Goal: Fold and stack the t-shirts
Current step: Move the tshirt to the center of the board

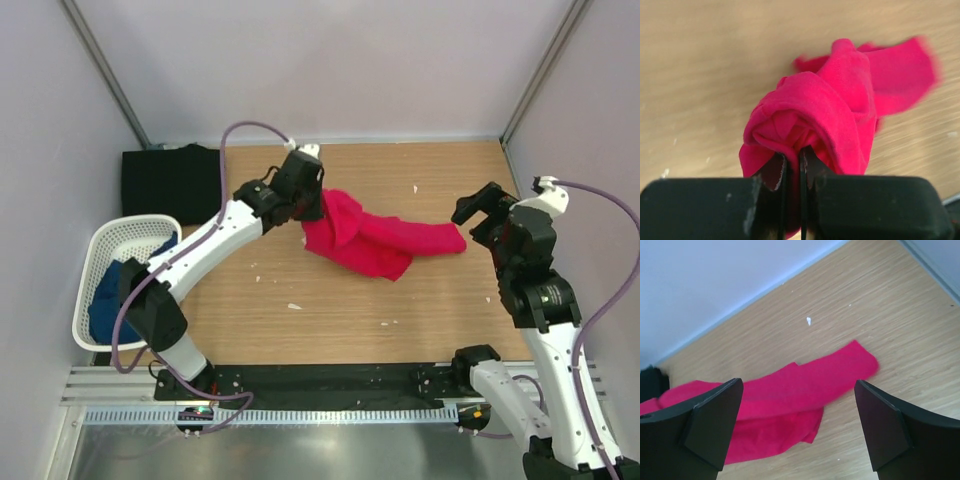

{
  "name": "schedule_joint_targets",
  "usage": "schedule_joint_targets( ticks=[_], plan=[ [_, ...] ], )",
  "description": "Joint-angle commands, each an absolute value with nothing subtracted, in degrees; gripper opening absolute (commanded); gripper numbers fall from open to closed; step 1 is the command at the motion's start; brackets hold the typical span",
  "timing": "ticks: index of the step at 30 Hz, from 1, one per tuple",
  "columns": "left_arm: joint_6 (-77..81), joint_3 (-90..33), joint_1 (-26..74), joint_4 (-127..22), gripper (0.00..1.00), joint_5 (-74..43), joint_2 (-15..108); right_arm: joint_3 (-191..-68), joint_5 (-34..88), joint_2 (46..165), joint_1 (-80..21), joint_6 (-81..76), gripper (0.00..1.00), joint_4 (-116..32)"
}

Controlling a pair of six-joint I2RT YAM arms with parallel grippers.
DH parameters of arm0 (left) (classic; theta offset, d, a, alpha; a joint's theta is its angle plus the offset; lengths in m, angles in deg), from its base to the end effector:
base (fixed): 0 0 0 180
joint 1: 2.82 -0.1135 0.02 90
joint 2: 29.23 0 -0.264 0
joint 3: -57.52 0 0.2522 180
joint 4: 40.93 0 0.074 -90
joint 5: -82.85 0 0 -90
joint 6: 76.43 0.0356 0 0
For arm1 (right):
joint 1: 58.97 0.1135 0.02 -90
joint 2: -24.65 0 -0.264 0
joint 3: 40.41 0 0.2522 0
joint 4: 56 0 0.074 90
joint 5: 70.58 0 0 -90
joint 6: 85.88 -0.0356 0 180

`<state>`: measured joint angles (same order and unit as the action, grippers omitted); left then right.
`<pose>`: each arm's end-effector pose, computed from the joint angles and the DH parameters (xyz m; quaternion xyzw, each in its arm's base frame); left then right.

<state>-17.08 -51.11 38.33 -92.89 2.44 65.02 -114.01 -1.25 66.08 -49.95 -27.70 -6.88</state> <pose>0.2828 -0.2392 0.3729 0.0450 0.8937 -0.1973 0.4005 0.1385 0.0093 0.3912 0.2609 0.7539 0.0692 0.5990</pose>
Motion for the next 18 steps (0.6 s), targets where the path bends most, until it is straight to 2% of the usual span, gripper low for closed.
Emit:
schedule_joint_targets(
  ticks=[1,4,6,8,9,10,11,14,17,18],
  plan=[
    [-22.02,-42.22,36.83,-88.35,0.01,7.27,60.85,-109.3,10.7,70.86,-49.92,-20.94,1.0,-10.07],
    [-26.4,-32.81,35.51,-86.51,0.0,6.13,62.34,-107.44,15.37,77.61,-48.52,-20.06,1.0,-10.68],
    [-29.04,-26.74,33.84,-83.97,0.0,4.2,63.48,-104.89,13.9,80.88,-45.89,-20.14,1.0,-12.35],
    [-29.93,-23.75,32.26,-82.73,0.08,2.53,63.93,-102.78,11.69,84.32,-41.75,-21.28,1.0,-13.58],
    [-29.85,-22.0,31.99,-82.81,0.24,2.43,63.93,-102.25,11.34,85.02,-41.13,-21.98,1.0,-13.93],
    [-29.58,-21.63,31.82,-83.51,0.81,3.04,63.23,-101.64,11.59,85.9,-40.95,-22.77,1.0,-14.46],
    [-29.58,-21.63,31.81,-86.83,0.99,4.27,62.71,-100.33,11.42,87.04,-40.87,-24.17,1.0,-15.42],
    [-30.28,-21.55,31.99,-93.16,1.0,7.27,58.41,-99.26,7.75,90.02,-41.04,-26.37,0.99,-16.57],
    [-35.62,-16.72,34.53,-91.1,1.0,5.95,49.72,-101.54,3.88,92.58,-41.39,-26.73,0.94,-15.79],
    [-37.47,-15.14,37.06,-89.16,0.93,3.77,47.87,-102.42,3.43,93.89,-41.91,-26.82,0.91,-15.43]
  ],
)
